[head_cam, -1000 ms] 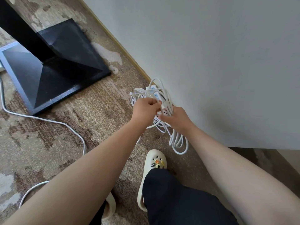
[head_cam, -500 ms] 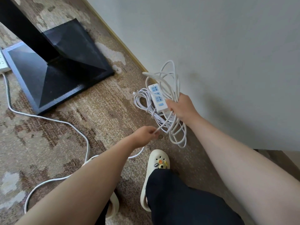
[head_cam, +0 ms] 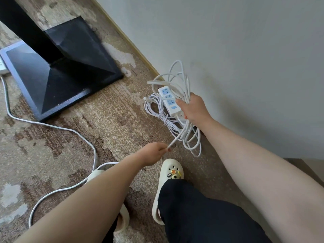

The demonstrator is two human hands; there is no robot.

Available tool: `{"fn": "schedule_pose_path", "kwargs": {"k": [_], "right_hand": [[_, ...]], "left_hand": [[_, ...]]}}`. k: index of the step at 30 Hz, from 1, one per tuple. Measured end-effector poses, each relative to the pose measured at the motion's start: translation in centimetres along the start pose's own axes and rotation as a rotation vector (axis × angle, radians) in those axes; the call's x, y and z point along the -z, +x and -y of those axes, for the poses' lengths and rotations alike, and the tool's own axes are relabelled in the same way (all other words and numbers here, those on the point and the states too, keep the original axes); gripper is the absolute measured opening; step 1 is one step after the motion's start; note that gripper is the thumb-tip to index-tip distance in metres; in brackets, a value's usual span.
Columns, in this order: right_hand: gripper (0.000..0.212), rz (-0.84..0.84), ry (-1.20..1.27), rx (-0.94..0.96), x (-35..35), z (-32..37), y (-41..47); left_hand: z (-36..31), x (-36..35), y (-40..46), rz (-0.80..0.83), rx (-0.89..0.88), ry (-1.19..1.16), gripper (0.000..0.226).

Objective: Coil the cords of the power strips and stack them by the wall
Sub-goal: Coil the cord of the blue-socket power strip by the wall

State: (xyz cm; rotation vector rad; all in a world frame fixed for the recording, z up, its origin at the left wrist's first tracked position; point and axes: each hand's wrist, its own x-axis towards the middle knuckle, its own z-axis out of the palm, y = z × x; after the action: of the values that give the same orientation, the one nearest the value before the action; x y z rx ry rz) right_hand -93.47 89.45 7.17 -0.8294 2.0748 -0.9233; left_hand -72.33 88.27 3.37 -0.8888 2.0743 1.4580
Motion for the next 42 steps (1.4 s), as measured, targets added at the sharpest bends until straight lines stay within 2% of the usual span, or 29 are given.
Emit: {"fn": "schedule_pose_path", "kwargs": {"k": [7, 11, 13, 16, 21, 25, 31, 36, 39, 42], "right_hand": [[0.024, -0.133, -0.491, 0.095, 3.1, -1.4, 1.5], [0.03, -0.203, -0.599, 0.151, 5.1, -1.5, 2.1], [0.025, -0.21, -0.603, 0.152, 5.3, -1.4, 2.0], [0.014, -0.169, -0.553, 0.154, 4.4, -0.9, 1.5], [0.015, 0.038, -0.355, 0.102, 2.6, 0.3, 1.2], [0.012, 0.13, -0.331, 0.1, 2.2, 0.5, 0.9], [0.014, 0.012, -0.455, 0.075, 4.2, -0.5, 1.5], [0.013, -0.018, -0.585, 0.123, 5.2, -0.9, 1.4], [0.014, 0.01, -0.526, 0.091, 4.4, -0.3, 0.9], [0.018, 0.146, -0.398, 0.054, 2.9, 0.1, 0.1]], "left_hand": [[4.5, 2.8, -1.9, 0.019, 0.055, -0.056, 0.022], [8.2, 5.8, -4.0, -0.072, 0.114, -0.11, 0.019], [9.6, 6.8, -4.9, -0.118, 0.147, -0.095, 0.019], [8.3, 6.8, -4.9, -0.096, 0.15, 0.026, 0.019], [-1.1, 5.3, -2.9, -0.071, -0.118, 0.266, 0.023], [-5.2, 5.6, -2.1, -0.235, -0.268, 0.18, 0.019], [-1.1, 5.0, -2.2, -0.152, -0.112, 0.253, 0.014], [2.1, 6.5, -3.0, -0.22, 0.081, 0.234, 0.02], [-0.2, 6.5, -2.5, -0.301, -0.026, 0.13, 0.018], [-3.5, 5.9, -1.8, -0.387, -0.137, 0.001, 0.018]]}}
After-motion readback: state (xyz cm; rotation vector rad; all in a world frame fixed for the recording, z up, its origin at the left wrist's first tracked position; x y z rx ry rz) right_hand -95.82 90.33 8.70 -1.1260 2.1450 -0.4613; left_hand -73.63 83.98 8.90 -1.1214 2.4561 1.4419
